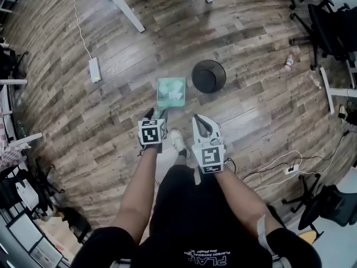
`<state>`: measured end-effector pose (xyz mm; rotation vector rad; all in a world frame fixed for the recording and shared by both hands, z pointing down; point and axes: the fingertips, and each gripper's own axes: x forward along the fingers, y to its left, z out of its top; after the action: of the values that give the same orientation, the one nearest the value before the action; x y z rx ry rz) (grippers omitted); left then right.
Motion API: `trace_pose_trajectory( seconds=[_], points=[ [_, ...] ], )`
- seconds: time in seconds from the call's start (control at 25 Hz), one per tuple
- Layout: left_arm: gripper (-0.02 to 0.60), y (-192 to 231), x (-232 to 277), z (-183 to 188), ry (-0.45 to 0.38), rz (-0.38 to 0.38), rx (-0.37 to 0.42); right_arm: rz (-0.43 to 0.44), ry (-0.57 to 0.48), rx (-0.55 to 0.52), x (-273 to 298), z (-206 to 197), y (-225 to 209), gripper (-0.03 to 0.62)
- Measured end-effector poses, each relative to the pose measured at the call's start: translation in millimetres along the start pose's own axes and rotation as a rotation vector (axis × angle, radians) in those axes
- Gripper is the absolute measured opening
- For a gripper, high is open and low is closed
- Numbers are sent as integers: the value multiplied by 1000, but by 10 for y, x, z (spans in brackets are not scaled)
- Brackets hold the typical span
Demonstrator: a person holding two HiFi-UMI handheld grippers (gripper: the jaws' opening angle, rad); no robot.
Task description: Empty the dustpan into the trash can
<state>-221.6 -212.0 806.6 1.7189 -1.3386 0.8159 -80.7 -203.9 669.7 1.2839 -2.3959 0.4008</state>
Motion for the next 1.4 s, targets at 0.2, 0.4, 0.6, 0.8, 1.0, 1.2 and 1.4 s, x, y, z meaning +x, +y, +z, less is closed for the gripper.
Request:
trace_pose_trajectory(
  seconds=[0.2, 0.4, 0.6, 0.8, 1.0, 1.2, 1.4],
  points=[
    [236, 31, 164, -60, 53, -6, -81, -44, 5, 21, 9, -48, -166, 23],
    [227, 40, 271, -126, 99, 23, -77, -71, 15, 31, -67, -134, -312, 25],
    [149, 81, 343, -175, 139, 60, -80, -79, 29, 41, -113, -209, -352, 23],
    [118, 106, 356, -110, 135, 93, -36, -68, 38, 45, -110, -272, -303, 23],
    [100, 98, 353, -138, 133, 123, 24, -53, 38, 52, -130, -294, -247, 23],
    [112, 53, 377, -147, 126, 80, -10, -42, 40, 52, -178, -312, -217, 23],
    [173, -6, 450, -141, 157, -47, -95, -37, 39, 59, -239, -330, -184, 24]
  ],
)
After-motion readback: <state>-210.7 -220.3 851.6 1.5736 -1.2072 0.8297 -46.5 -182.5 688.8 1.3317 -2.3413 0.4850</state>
